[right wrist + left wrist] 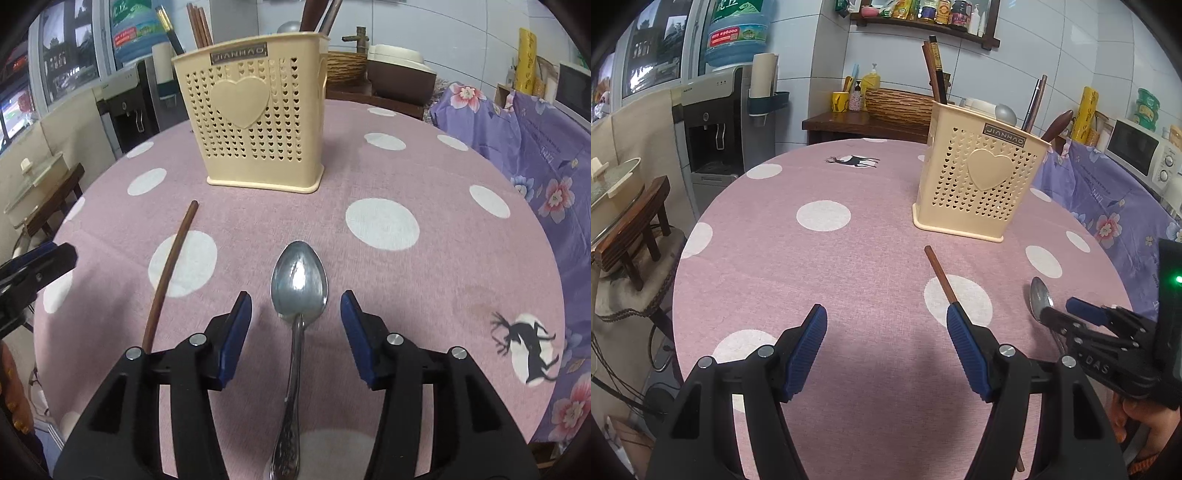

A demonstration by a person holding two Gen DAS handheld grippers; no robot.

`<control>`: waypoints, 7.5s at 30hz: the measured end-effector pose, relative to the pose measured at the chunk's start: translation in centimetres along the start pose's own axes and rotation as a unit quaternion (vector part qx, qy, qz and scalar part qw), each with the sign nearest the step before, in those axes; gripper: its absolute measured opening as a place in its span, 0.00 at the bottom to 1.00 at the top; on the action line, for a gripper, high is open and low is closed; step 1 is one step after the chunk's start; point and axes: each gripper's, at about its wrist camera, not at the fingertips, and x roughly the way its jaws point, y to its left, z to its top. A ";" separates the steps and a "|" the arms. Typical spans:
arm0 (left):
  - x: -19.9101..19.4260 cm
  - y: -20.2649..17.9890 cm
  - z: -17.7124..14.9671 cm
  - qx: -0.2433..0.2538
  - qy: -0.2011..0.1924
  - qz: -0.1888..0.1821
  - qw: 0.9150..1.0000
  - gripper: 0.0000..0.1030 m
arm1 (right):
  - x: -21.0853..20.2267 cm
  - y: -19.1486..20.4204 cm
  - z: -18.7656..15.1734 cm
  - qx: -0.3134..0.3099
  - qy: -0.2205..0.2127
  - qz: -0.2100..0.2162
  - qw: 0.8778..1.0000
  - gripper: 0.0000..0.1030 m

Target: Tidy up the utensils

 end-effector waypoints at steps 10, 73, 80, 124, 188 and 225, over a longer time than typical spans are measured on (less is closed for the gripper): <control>0.2 0.2 -0.1 0.000 0.006 0.005 1.000 0.65 | 2.4 0.4 1.0 -0.001 0.025 -0.010 1.000 0.45; -5.2 -2.7 9.2 -0.011 -0.091 -0.063 0.994 0.08 | -9.7 -1.5 3.7 0.041 -0.101 0.089 0.990 0.36; -5.7 -2.5 9.5 -0.013 -0.098 -0.072 0.992 0.08 | -10.2 -1.0 4.5 0.044 -0.111 0.121 0.985 0.36; 0.6 -7.2 20.4 0.023 -0.146 -0.039 0.988 0.07 | -4.2 1.9 19.2 -0.041 -0.170 0.020 0.984 0.36; -14.7 1.0 -5.5 0.013 -0.238 0.009 0.971 0.95 | -21.4 1.4 -10.6 -0.003 -0.300 0.018 0.954 0.94; -14.8 1.2 -5.6 0.022 -0.238 0.013 0.971 0.95 | -20.6 1.6 -10.8 -0.007 -0.292 0.022 0.956 0.94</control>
